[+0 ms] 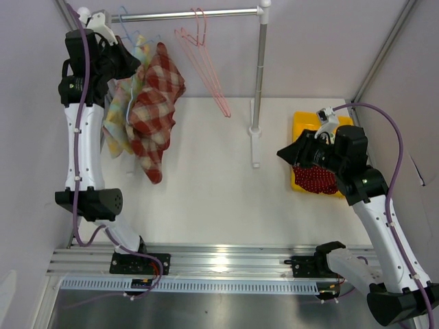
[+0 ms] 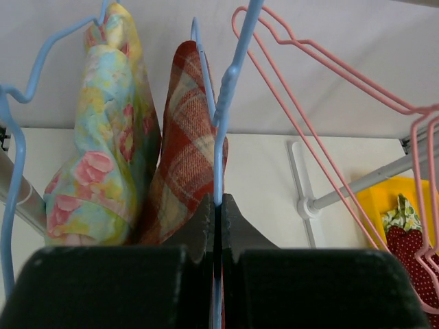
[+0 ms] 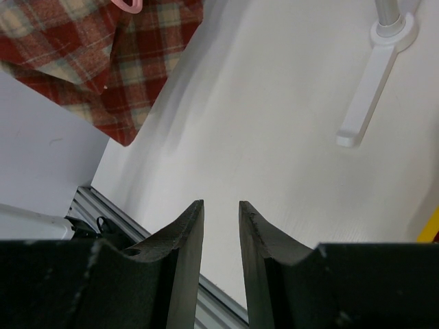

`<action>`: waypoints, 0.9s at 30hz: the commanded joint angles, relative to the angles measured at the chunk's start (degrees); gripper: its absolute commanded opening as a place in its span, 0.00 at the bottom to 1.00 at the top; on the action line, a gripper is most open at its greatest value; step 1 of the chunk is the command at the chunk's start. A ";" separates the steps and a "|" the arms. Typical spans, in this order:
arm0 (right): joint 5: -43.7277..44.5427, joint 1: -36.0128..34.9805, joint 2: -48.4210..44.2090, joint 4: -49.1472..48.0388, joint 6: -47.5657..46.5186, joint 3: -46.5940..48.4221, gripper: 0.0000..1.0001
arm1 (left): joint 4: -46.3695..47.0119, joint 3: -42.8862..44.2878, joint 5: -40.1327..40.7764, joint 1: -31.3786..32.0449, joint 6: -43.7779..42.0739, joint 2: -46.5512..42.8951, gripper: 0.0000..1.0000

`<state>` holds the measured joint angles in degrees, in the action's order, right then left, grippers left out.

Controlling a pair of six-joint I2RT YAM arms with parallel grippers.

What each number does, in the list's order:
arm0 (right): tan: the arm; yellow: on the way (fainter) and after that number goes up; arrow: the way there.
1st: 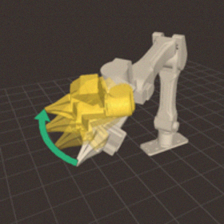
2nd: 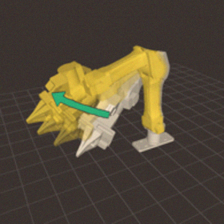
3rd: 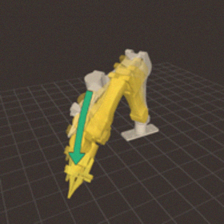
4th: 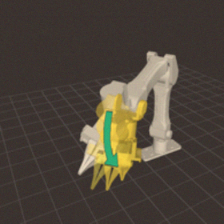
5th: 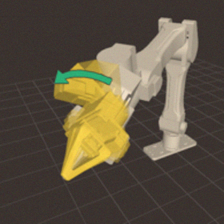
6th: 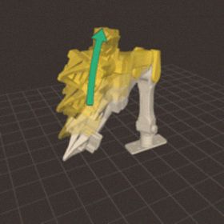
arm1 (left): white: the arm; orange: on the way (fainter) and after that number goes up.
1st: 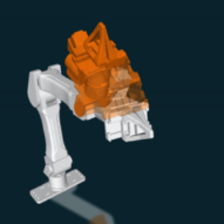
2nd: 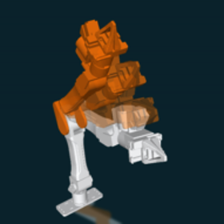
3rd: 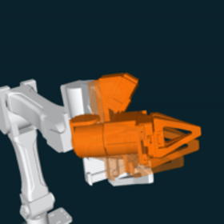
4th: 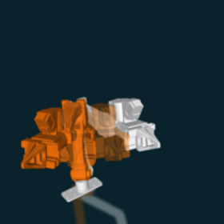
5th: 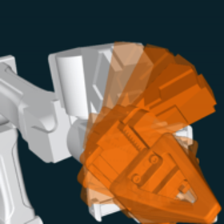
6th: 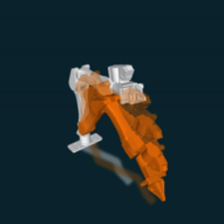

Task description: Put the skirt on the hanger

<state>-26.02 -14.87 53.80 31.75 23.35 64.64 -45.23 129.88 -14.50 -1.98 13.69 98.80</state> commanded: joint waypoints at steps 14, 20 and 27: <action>-0.35 0.11 -1.51 -0.46 -0.59 0.05 0.37 | 8.14 -6.30 -0.88 -0.83 0.63 -7.30 0.50; 1.49 0.20 -2.29 -0.63 -0.24 -1.45 0.54 | 7.61 -9.64 -1.40 -0.83 1.60 -13.19 0.59; 3.52 0.20 -2.56 -2.04 1.86 -4.08 0.83 | 10.77 -24.11 -7.82 0.57 4.58 -25.83 0.62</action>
<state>-24.21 -14.85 52.38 31.83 24.01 61.34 -37.15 111.68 -18.13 -2.15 15.84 77.87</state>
